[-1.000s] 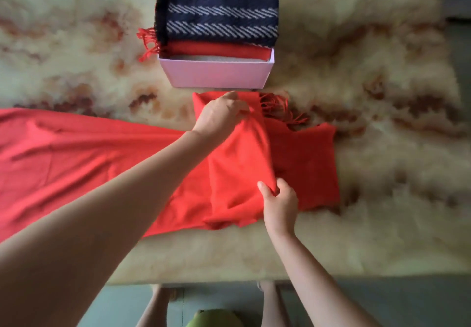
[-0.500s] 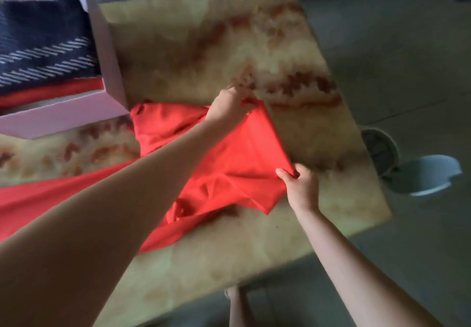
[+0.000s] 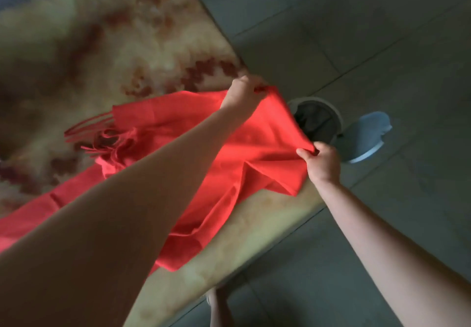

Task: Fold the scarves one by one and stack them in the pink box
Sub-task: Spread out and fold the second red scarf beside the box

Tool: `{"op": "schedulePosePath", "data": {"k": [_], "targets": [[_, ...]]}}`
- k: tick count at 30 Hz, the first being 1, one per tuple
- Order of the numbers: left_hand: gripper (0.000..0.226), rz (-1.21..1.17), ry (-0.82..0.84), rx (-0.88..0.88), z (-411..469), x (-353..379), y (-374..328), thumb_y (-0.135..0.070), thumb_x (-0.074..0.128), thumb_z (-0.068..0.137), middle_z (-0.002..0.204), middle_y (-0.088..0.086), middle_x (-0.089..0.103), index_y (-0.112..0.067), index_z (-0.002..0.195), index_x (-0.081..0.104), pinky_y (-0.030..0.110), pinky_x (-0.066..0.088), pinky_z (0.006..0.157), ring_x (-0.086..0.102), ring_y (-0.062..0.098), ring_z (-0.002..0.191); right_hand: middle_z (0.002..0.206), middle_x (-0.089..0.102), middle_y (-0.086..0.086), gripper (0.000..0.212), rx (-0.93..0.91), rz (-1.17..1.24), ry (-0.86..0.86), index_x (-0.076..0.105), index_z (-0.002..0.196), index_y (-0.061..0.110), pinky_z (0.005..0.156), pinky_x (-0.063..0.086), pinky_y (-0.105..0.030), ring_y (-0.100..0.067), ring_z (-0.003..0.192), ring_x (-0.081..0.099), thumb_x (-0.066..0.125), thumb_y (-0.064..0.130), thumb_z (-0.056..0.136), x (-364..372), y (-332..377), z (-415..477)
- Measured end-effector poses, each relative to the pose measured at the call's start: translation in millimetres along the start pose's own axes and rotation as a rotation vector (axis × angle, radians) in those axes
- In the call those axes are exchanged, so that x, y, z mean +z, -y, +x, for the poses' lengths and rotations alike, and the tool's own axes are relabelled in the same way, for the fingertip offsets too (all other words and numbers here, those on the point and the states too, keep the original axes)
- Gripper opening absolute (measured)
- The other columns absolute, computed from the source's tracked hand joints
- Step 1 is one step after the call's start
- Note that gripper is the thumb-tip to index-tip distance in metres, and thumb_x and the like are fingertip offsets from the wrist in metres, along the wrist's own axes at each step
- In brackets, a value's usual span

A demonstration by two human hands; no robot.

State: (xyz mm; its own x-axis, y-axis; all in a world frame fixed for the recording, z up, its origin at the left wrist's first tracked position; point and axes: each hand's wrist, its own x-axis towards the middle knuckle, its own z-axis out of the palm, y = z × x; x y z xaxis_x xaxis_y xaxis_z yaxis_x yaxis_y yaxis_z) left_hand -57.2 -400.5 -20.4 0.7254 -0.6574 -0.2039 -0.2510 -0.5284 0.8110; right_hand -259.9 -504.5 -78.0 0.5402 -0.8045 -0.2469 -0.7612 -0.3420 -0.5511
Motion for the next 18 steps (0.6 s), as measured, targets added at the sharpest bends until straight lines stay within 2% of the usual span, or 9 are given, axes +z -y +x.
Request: {"op": "schedulePosePath", "data": {"k": [2,5,8,10,13,15,18], "targets": [[0.046,0.001,0.023,-0.015,0.7,11.9,3.5,0.006,0.059,0.079,0.127,0.015,0.059,-0.003,0.123,0.06,0.02,0.037,0.101,0.053,0.024,0.12,0.076,0.068,-0.016,0.015,0.0,-0.019,0.026,0.065,0.075,0.008,0.065,0.043,-0.038,-0.035,0.073,0.061,0.072,0.02,0.079,0.8,-8.7,3.9],[0.057,0.016,0.029,0.006,-6.6,8.3,20.0,0.01,0.055,0.079,0.135,0.019,0.043,-0.005,0.133,0.05,0.035,0.045,0.101,0.053,0.028,0.117,0.088,0.069,-0.017,0.015,0.002,-0.041,-0.015,0.067,0.089,0.006,0.072,0.043,-0.037,-0.036,0.084,0.062,0.07,0.017,0.08,5.3,-9.0,1.5],[0.044,0.051,-0.066,0.007,-22.4,-18.7,45.4,0.004,0.053,0.078,0.124,0.015,0.057,-0.01,0.119,0.062,0.039,0.047,0.096,0.059,0.029,0.108,0.108,0.063,-0.017,0.034,-0.118,-0.08,-0.223,0.063,0.111,0.007,0.092,0.037,-0.04,-0.038,0.103,0.054,0.068,0.014,0.078,6.9,6.6,-18.4],[0.037,0.086,-0.12,-0.032,-42.5,-47.7,67.4,0.002,0.053,0.079,0.117,0.012,0.063,-0.012,0.11,0.067,0.035,0.048,0.094,0.062,0.027,0.101,0.109,0.061,-0.013,0.034,-0.273,-0.084,-0.261,0.062,0.112,0.012,0.096,0.03,-0.037,-0.037,0.106,0.052,0.064,0.016,0.079,12.1,22.8,-43.7],[0.033,0.179,-0.211,-0.12,-84.2,-97.4,107.0,0.003,0.055,0.08,0.111,0.012,0.064,-0.013,0.105,0.069,0.031,0.047,0.092,0.062,0.026,0.098,0.111,0.06,-0.003,0.027,-0.525,-0.082,-0.066,0.065,0.108,0.02,0.095,0.031,-0.04,-0.029,0.105,0.053,0.059,0.031,0.084,32.4,44.2,-91.2],[0.033,0.227,-0.261,-0.19,-113.6,-129.2,134.3,0.004,0.058,0.079,0.111,0.014,0.063,-0.012,0.106,0.068,0.03,0.046,0.089,0.062,0.026,0.097,0.117,0.058,0.002,0.03,-0.671,-0.11,0.094,0.065,0.108,0.025,0.092,0.032,-0.037,-0.023,0.106,0.047,0.056,0.042,0.084,53.4,55.4,-125.5],[0.027,0.201,-0.289,-0.295,-152.6,-165.2,172.0,-0.001,0.065,0.081,0.111,0.014,0.065,-0.01,0.107,0.067,0.038,0.051,0.089,0.065,0.028,0.095,0.119,0.058,0.007,0.032,-0.882,-0.158,0.259,0.066,0.105,0.029,0.09,0.032,-0.035,-0.019,0.106,0.043,0.054,0.047,0.082,84.0,72.4,-171.4]]}}
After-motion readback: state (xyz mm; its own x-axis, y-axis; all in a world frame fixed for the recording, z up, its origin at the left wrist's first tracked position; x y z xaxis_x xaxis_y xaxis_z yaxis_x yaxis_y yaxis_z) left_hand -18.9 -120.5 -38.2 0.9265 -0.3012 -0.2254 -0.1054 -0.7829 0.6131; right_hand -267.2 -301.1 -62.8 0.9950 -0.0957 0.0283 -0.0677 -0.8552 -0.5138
